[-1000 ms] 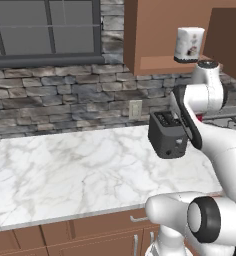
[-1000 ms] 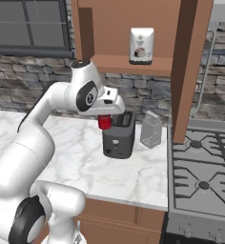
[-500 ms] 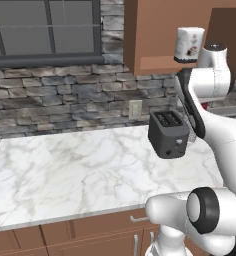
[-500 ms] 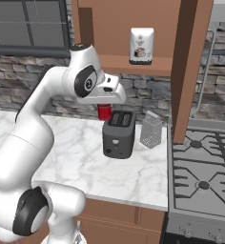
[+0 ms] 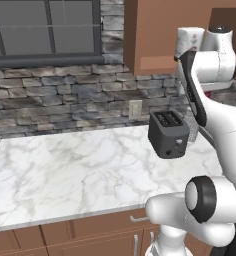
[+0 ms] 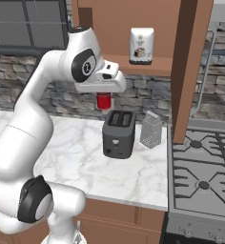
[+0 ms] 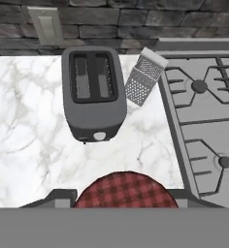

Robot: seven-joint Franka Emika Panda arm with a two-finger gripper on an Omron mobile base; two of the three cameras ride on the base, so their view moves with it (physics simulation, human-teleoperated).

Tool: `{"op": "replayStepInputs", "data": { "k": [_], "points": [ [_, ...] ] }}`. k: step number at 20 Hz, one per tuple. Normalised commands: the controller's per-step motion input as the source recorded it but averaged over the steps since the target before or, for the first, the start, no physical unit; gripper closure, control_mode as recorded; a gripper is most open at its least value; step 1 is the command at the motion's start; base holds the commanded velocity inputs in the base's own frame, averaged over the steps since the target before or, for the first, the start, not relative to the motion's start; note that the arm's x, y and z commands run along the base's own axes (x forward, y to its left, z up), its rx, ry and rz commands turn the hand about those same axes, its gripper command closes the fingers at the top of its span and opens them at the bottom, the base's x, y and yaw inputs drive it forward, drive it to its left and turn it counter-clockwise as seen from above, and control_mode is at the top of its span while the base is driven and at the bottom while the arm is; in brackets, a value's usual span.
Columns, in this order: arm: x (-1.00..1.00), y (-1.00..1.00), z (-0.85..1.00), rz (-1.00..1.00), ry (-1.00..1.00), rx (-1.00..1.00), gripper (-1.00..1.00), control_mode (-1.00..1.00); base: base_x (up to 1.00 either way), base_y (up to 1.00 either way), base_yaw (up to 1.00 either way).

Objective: Pick the honey bottle and jam from the counter and place them in the cabinets closest to them.

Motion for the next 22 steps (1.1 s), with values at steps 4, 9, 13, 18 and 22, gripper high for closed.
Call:
{"op": "replayStepInputs", "data": {
  "k": [4, 9, 13, 18, 22],
  "points": [
    [0.00, 0.00, 0.02, 0.00, -0.03, 0.00, 1.00, -1.00, 0.00, 0.00, 0.00],
    [-0.04, 0.00, 0.23, 0.00, -0.13, 0.01, 1.00, -1.00, 0.00, 0.00, 0.00],
    [-0.07, 0.00, 0.38, 0.00, -0.13, 0.02, 1.00, -1.00, 0.00, 0.00, 0.00],
    [-0.05, 0.00, 0.35, 0.00, -0.15, 0.02, 1.00, -1.00, 0.00, 0.00, 0.00],
    [-0.01, 0.00, 0.36, 0.00, -0.11, 0.01, 1.00, -1.00, 0.00, 0.00, 0.00]
  ]
}}
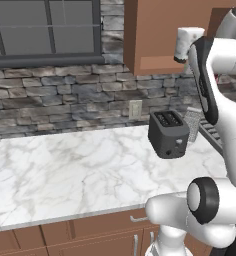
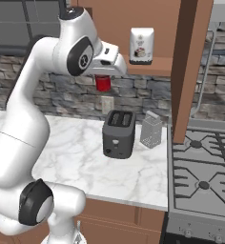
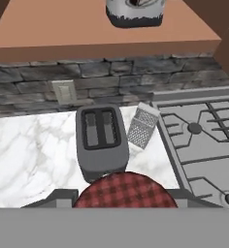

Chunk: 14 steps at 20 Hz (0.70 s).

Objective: Pick the honey bottle and jam from the counter and place them in the cabinets closest to them.

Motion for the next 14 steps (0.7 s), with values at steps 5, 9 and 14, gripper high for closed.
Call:
{"op": "replayStepInputs", "data": {
  "k": [5, 9, 14],
  "points": [
    [0.00, 0.03, 0.32, 0.00, -0.08, 0.00, 1.00, -1.00, 0.00, 0.00, 0.00],
    [0.00, 0.07, 0.25, 0.00, -0.09, 0.00, 1.00, -1.00, 0.00, 0.00, 0.00],
    [0.00, 0.04, 0.09, 0.00, -0.16, 0.00, 1.00, -1.00, 0.00, 0.00, 0.00]
  ]
}}
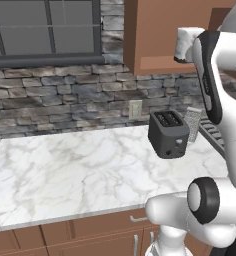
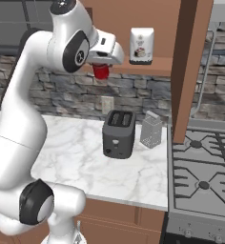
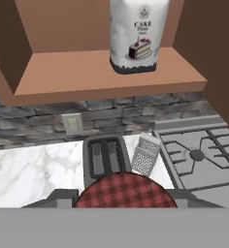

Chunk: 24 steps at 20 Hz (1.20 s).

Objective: Pick the honey bottle and jam from the counter and place them in the cabinets closest to them.

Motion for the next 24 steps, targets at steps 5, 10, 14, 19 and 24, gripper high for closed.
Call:
{"op": "replayStepInputs", "data": {
  "k": [5, 10, 14, 19, 24],
  "points": [
    [0.00, 0.01, 0.01, 0.00, -0.17, 0.00, 1.00, -1.00, 0.00, 0.00, 0.00],
    [0.02, 0.06, 0.00, 0.00, -0.12, 0.00, 1.00, -1.00, 0.00, 0.00, 0.00],
    [0.04, 0.09, -0.02, 0.00, -0.10, 0.00, 1.00, -1.00, 0.00, 0.00, 0.00],
    [0.16, 0.09, 0.04, 0.00, -0.02, 0.00, 1.00, -1.00, 0.00, 0.00, 0.00],
    [0.19, 0.01, 0.11, 0.00, 0.00, 0.00, 1.00, -1.00, 0.00, 0.00, 0.00]
  ]
}}
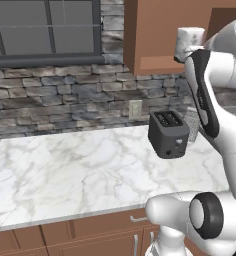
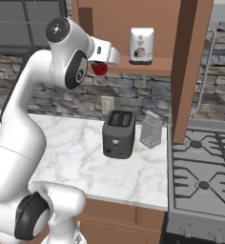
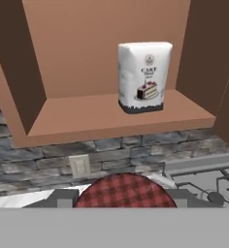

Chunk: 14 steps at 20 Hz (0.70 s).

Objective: Pick the honey bottle and jam from the counter and place them in the cabinets closest to them.

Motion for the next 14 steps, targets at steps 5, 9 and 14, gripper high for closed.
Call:
{"op": "replayStepInputs", "data": {
  "k": [5, 9, 14],
  "points": [
    [0.21, 0.00, 0.19, 0.00, 0.04, 0.01, 1.00, -1.00, 0.00, 0.00, 0.00],
    [0.18, 0.00, 0.18, 0.00, 0.07, 0.01, 1.00, -1.00, 0.00, 0.00, 0.00],
    [0.15, 0.00, 0.17, 0.01, 0.08, 0.03, 1.00, -1.00, 0.00, 0.00, 0.00]
  ]
}}
